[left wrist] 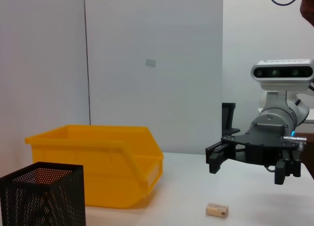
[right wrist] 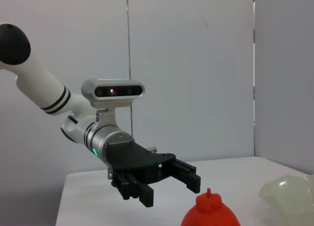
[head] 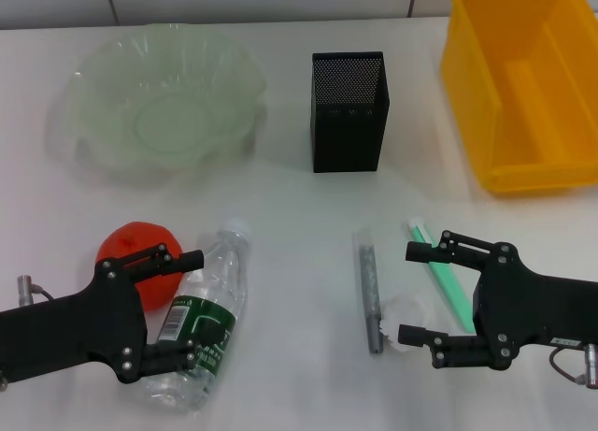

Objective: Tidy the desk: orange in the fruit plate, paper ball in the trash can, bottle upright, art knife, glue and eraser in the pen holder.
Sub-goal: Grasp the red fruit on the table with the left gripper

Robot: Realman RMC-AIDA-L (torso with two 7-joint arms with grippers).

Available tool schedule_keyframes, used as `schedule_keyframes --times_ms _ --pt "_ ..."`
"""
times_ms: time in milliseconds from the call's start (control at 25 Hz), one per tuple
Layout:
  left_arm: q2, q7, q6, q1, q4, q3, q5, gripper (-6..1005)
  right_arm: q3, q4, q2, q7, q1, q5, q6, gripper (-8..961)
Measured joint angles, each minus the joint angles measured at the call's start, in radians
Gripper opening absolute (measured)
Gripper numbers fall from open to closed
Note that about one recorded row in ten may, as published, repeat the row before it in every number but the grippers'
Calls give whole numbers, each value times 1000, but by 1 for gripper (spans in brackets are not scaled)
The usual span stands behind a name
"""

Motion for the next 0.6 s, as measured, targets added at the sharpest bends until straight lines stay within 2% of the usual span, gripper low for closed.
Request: schedule_keyframes --times_ms 360,600 --pt "0 5 -2 3 0 -17 -7 753 0 0 0 -1 -3 0 1 841" --pt "0 -21 -94 18 -17 -166 -13 732 0 0 0 -4 -7 1 1 841"
